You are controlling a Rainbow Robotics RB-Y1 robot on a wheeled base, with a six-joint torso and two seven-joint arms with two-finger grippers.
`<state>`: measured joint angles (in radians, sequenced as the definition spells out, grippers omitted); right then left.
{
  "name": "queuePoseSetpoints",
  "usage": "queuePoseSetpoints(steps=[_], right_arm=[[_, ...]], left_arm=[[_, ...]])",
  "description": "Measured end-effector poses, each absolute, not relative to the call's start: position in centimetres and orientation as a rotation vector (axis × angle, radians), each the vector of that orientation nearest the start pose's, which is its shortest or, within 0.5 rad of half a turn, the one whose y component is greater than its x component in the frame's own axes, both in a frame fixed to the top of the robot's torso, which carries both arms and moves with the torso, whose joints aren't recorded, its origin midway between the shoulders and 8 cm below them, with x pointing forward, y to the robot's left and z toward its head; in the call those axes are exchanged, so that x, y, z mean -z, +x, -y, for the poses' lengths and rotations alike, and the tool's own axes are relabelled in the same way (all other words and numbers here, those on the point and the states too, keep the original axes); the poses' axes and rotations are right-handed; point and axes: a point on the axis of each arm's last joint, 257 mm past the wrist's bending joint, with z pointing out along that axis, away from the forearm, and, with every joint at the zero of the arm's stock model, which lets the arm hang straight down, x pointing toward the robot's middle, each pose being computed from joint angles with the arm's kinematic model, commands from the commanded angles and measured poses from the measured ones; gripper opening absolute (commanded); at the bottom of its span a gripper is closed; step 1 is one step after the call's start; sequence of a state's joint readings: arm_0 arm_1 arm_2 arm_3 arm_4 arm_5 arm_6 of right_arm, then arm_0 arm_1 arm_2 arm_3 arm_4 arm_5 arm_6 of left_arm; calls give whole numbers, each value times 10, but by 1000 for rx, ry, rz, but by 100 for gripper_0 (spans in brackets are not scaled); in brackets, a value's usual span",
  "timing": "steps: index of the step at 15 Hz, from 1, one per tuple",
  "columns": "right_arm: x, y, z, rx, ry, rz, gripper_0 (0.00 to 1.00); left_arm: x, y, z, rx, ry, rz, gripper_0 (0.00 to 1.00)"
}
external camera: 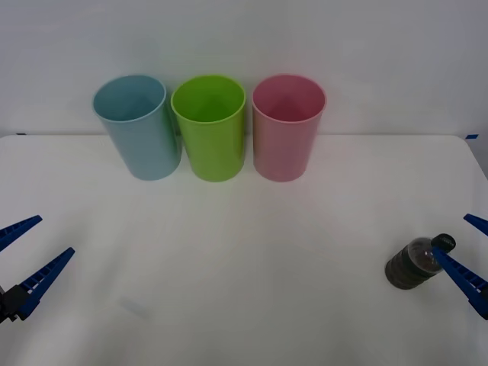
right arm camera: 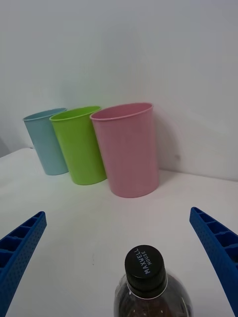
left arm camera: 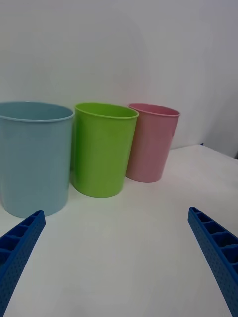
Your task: Grasp the object on the table and drop it into the matching bin: aluminum can to the light blue bin, PET bottle to the pink bin.
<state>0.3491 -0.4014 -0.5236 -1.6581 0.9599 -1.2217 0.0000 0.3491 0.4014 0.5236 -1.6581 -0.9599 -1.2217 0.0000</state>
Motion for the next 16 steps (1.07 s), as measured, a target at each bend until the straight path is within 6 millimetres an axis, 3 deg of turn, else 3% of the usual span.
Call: queuePoseSetpoints(steps=[6,12,16], right_arm=[[174,336,336,-581,-437,-1458,100],[178,312,363,-543,-432,-1511,100],[194,299,379,-492,-430,-1564,100]], left_arm=[[169,342,-330,567,465,-1441,100],[169,342,-330,567,465,-1441,100],[169,342,-330,567,465,-1441,100]])
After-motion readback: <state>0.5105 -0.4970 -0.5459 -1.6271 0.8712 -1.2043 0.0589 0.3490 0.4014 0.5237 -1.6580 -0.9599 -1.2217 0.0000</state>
